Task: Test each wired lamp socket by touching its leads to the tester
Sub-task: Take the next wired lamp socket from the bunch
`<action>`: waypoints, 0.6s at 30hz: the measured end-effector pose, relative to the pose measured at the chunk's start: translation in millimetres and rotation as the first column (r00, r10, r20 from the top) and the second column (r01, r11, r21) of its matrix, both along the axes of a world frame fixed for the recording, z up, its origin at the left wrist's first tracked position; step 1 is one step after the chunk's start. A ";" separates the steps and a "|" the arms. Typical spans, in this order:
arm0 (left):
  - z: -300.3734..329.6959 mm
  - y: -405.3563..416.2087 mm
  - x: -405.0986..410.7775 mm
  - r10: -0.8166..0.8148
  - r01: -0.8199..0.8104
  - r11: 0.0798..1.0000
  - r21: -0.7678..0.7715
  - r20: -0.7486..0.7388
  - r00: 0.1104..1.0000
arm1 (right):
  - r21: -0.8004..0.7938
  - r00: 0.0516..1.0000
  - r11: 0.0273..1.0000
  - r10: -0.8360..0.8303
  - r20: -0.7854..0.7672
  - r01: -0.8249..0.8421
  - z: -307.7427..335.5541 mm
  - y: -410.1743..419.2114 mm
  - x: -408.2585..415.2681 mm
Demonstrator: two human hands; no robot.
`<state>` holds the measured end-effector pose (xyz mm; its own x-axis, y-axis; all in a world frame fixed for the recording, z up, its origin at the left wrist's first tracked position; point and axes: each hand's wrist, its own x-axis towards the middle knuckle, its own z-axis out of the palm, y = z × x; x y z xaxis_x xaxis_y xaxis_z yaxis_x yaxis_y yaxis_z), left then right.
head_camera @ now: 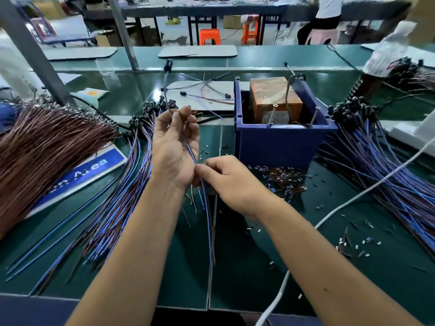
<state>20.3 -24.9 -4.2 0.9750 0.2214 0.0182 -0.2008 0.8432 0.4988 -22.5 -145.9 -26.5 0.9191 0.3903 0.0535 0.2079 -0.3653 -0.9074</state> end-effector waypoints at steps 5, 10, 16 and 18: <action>-0.2 20.0 0.7 -0.127 0.124 0.988 -0.097 -0.030 0.991 | 0.149 0.988 0.985 0.102 -0.117 -0.084 10.8 -24.9 -2.5; -4.7 44.7 1.2 -0.145 0.135 0.968 -0.210 -0.029 0.989 | -0.137 0.994 0.987 0.092 0.058 -0.083 9.3 -89.0 3.5; -1.4 48.7 -0.3 0.096 -0.098 0.993 -0.065 -0.039 0.995 | -0.036 0.940 0.980 -0.177 0.292 0.195 -7.5 -144.5 1.9; 2.2 36.3 -4.1 0.207 -0.208 0.964 0.165 0.024 0.978 | 0.008 0.854 0.945 -0.300 0.425 0.327 -15.0 -151.1 0.4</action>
